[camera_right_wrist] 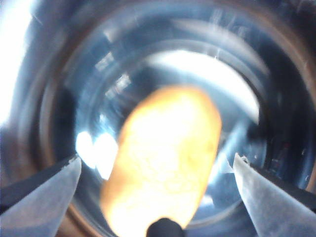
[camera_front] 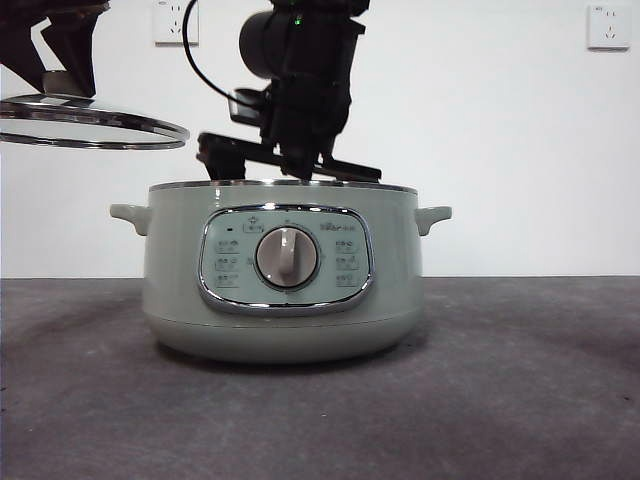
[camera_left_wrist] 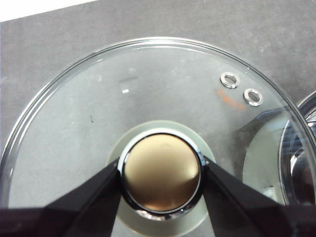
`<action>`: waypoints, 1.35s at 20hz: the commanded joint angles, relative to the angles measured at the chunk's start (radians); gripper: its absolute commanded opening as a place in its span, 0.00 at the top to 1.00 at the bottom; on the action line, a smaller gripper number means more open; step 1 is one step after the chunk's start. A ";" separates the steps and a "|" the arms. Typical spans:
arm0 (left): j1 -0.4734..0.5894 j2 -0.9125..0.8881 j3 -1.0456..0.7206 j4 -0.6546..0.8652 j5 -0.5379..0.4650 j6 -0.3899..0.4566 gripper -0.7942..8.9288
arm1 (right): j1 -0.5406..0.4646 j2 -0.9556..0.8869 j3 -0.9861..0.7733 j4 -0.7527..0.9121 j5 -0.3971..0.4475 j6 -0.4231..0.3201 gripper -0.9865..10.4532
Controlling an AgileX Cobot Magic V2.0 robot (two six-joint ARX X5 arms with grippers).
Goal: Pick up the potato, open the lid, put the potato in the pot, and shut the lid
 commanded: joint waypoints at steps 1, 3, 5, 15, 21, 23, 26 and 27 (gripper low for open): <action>-0.001 -0.013 0.006 0.027 0.013 0.007 0.92 | 0.023 -0.053 0.016 0.006 0.018 -0.002 0.25; -0.003 -0.013 0.006 0.025 0.058 -0.004 0.92 | 0.046 -0.121 0.016 -0.040 0.092 -0.031 0.25; -0.020 -0.013 0.006 0.020 0.057 -0.007 0.92 | 0.062 -0.205 0.016 -0.073 0.117 -0.057 0.25; -0.333 0.001 0.006 -0.004 0.056 -0.058 0.92 | 0.066 -0.571 0.013 -0.273 0.265 -0.123 0.25; -0.456 0.006 0.006 0.017 0.048 -0.124 0.92 | 0.066 -0.815 -0.147 -0.274 0.243 -0.097 0.25; -0.479 0.019 0.006 0.019 0.048 -0.140 0.92 | 0.065 -0.906 -0.244 -0.273 0.251 -0.075 0.25; -0.503 0.059 0.006 0.021 0.047 -0.146 0.92 | 0.065 -1.019 -0.375 -0.272 0.275 -0.037 0.25; -0.509 0.077 0.006 0.021 0.042 -0.149 0.92 | 0.065 -1.056 -0.421 -0.270 0.285 -0.026 0.25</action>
